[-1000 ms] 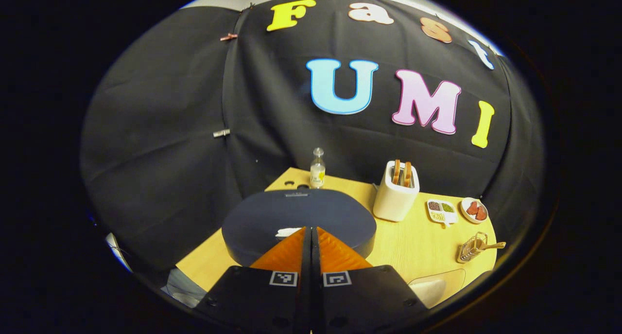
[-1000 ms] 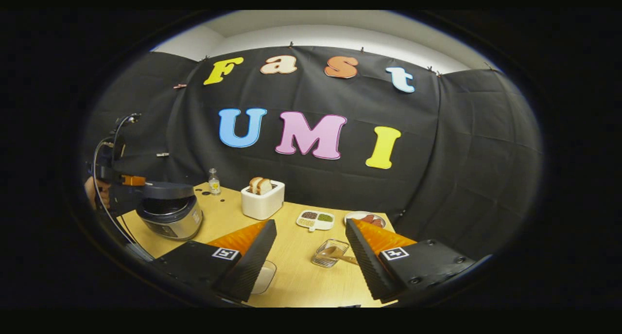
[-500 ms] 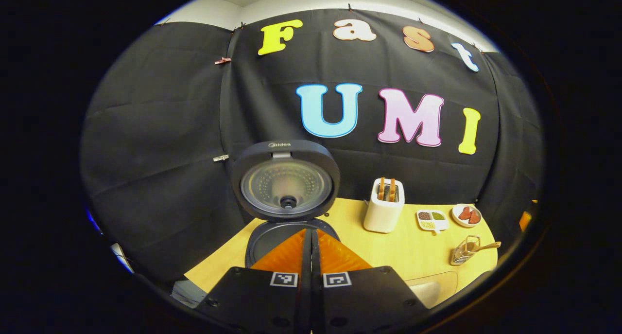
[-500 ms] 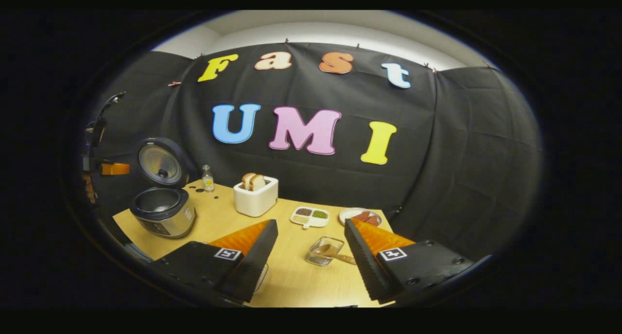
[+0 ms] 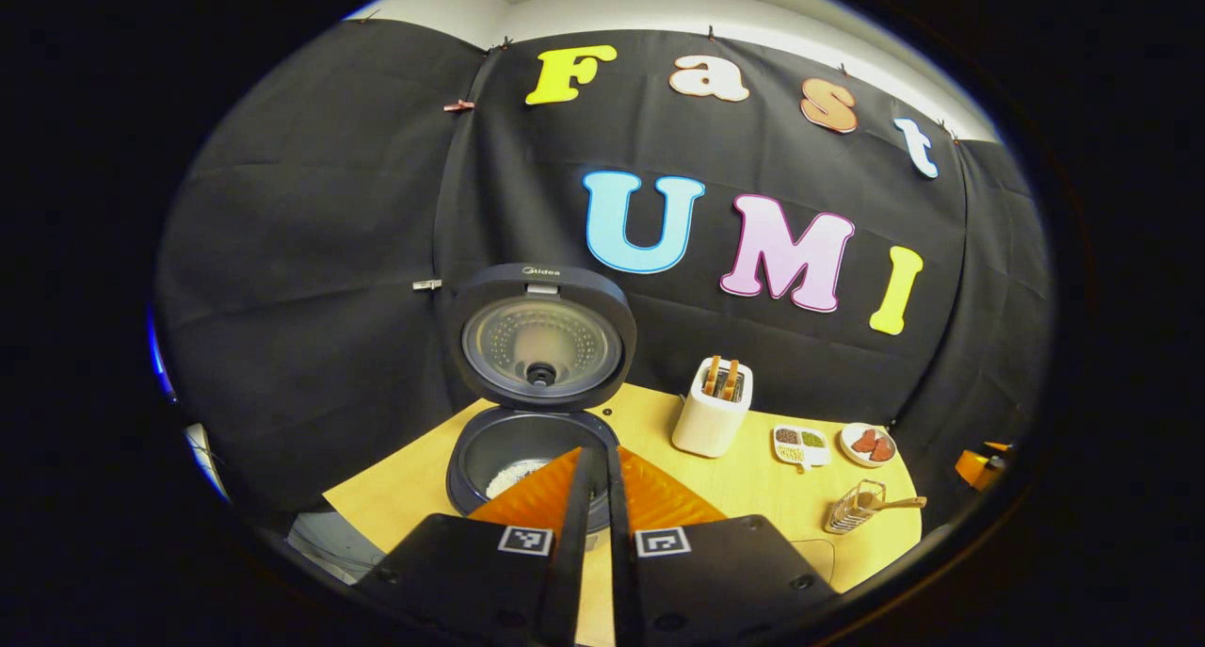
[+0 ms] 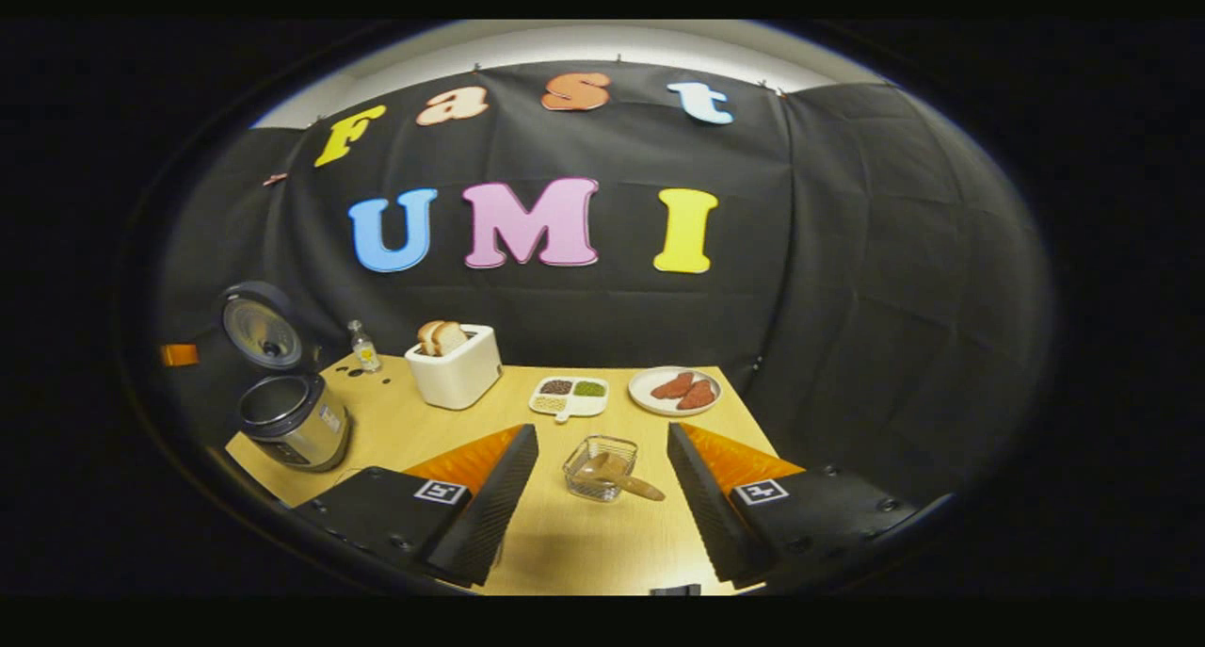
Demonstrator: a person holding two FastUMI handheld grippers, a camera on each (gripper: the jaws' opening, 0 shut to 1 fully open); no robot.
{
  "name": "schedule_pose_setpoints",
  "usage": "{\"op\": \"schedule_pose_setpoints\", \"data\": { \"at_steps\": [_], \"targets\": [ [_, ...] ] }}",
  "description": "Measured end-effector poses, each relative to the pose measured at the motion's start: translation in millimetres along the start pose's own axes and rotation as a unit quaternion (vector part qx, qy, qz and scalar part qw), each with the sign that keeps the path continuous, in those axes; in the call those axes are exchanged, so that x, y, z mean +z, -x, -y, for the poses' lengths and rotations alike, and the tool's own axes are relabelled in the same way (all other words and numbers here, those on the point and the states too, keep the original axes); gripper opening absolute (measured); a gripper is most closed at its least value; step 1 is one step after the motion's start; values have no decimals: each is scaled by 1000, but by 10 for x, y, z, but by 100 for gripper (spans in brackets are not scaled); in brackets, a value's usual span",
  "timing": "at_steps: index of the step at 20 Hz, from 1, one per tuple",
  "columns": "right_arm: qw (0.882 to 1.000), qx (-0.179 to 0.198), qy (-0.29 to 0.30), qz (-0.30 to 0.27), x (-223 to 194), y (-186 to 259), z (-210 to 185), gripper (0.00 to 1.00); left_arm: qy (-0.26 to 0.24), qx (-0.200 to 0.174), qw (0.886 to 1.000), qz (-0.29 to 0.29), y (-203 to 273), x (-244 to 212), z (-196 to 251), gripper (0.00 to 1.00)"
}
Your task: Close the left gripper, press the button to open the rice cooker; take a wooden spoon from the chopstick holder with the right hand, scoop a spoonful of rice and pour it into the rice cooker, then put the wooden spoon back into the chopstick holder.
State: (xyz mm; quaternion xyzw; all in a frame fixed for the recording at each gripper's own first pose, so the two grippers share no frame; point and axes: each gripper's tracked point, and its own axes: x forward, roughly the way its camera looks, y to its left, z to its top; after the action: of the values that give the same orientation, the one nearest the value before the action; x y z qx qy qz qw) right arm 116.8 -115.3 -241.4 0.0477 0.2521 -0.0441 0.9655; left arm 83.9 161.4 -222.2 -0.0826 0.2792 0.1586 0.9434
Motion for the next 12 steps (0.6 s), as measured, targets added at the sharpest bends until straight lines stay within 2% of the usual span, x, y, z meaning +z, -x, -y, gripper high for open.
{"op": "schedule_pose_setpoints", "data": {
  "at_steps": [4,6,8,9,10,11,12],
  "targets": [
    [998,-33,-52,-29,-359,-161,316,87,-8,6,1000,9,153,-2,46,31],
    [995,-46,-75,-47,-604,-213,403,86,-18,6,1000,10,235,-11,114,47],
    [991,-52,-98,-74,-909,-281,414,88,-22,1,1000,4,273,-47,189,53],
    [989,-52,-109,-86,-1046,-318,401,88,-22,-2,1000,0,290,-78,227,54],
    [986,-51,-123,-96,-1144,-353,377,80,-21,-5,1000,-2,313,-92,255,54],
    [984,-49,-136,-104,-1225,-409,355,88,-21,-6,1000,-5,341,-110,276,54],
    [981,-46,-151,-112,-1311,-461,320,88,-21,-7,1000,-6,362,-110,287,54]
  ]
}}
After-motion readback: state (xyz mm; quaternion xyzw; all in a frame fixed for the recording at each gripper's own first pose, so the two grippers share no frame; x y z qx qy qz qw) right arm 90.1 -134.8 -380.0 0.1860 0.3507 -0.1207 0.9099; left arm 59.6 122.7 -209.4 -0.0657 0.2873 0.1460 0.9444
